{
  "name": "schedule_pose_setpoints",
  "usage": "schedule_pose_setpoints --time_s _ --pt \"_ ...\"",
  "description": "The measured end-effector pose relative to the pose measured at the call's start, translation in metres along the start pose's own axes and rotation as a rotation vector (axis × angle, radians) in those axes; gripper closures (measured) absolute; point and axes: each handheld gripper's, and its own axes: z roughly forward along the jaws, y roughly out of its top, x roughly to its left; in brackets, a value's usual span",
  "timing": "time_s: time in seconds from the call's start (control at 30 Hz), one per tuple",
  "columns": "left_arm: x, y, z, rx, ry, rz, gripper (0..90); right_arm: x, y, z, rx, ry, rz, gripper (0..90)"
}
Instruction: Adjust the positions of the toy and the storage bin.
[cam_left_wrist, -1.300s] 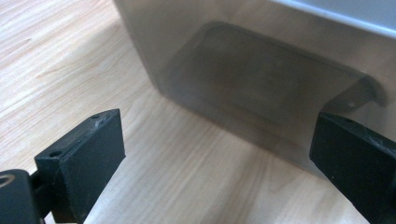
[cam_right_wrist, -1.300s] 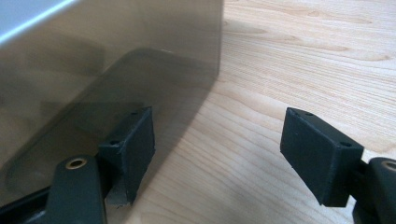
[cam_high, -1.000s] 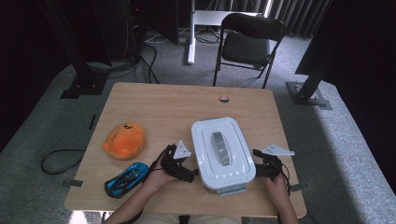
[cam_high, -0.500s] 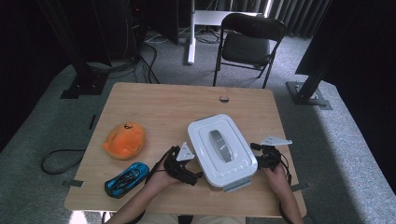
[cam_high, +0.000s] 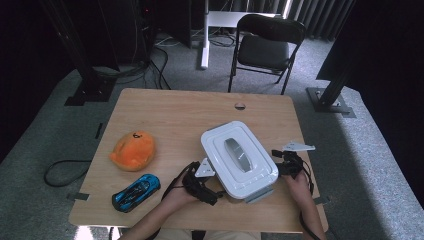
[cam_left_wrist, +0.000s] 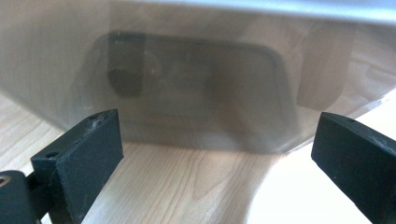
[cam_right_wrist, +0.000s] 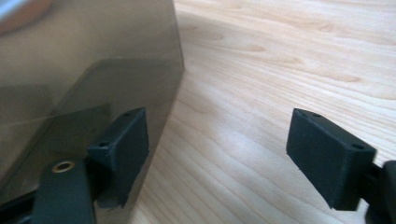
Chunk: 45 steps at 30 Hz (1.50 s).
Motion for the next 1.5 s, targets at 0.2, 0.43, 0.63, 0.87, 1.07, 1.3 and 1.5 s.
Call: schedule_pose_setpoints --time_s 0.2,0.43,0.63,0.87,1.07,1.3,1.5 --pt "0.011 -0.014 -0.001 0.045 0.032 -0.035 2.7 -0.001 -0.002 -0.01 0.018 -0.044 0.008 20.2" --pt "0.023 -0.033 -0.008 0.072 0.062 -0.07 2.7 -0.004 -0.014 -0.029 0.014 -0.08 0.059 16.5" --pt "0.029 -0.045 -0.011 0.084 0.078 -0.083 2.7 0.002 -0.021 -0.05 0.017 -0.102 0.06 11.6" --pt "0.033 -0.053 -0.013 0.097 0.087 -0.096 2.7 0.01 -0.023 -0.068 0.017 -0.094 0.076 11.5" --pt "0.034 -0.057 -0.013 0.089 0.101 -0.091 2.8 0.025 -0.018 -0.087 -0.009 -0.098 0.061 11.5" --pt "0.032 -0.058 -0.014 0.105 0.127 -0.065 2.8 0.037 -0.008 -0.104 -0.052 -0.112 0.04 11.5" --pt "0.031 -0.06 -0.016 0.114 0.143 -0.053 2.8 0.046 0.006 -0.112 -0.086 -0.099 0.032 11.5"
